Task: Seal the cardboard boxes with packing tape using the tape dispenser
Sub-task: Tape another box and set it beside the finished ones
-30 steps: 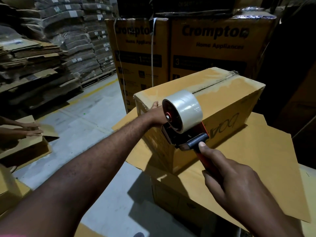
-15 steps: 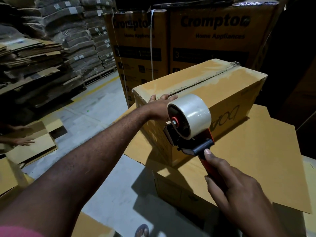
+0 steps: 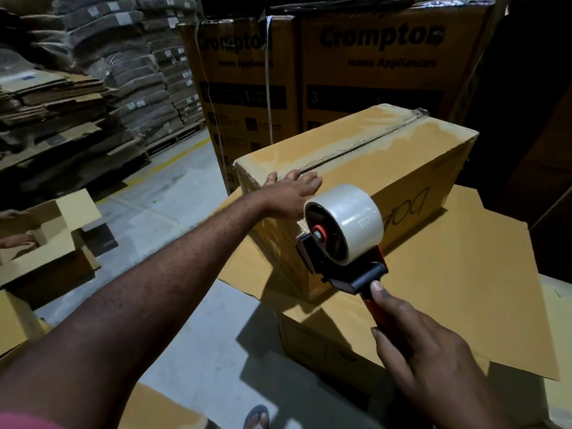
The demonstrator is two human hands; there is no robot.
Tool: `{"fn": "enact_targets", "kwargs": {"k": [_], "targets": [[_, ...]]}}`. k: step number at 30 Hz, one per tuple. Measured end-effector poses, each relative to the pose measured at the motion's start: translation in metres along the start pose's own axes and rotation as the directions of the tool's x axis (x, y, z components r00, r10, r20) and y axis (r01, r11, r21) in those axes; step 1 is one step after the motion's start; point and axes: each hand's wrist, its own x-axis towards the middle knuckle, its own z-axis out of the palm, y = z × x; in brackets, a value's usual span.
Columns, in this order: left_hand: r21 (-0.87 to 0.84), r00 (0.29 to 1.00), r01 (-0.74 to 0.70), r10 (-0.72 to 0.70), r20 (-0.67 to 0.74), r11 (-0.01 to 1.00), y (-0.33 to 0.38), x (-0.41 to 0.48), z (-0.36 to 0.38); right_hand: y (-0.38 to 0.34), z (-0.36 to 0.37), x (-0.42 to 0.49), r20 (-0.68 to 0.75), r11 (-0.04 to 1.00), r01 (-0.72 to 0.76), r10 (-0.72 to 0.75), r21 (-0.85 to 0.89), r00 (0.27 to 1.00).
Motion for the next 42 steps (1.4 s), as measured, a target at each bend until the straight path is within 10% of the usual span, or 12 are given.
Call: {"fn": "enact_targets", "kwargs": {"k": [33, 42], "targets": [[0.105, 0.999, 0.037, -0.034, -0.025, 0.994, 0.003, 0.001, 0.010, -0.013, 0.029, -0.008, -0.032, 0.999, -0.022, 0.022, 0.024, 0.999], [0.093, 0.997, 0.080, -0.078, -0.030, 0.992, 0.005, 0.006, 0.011, -0.030, 0.017, 0.003, 0.108, 0.934, -0.289, 0.272, 0.210, 0.956]]}}
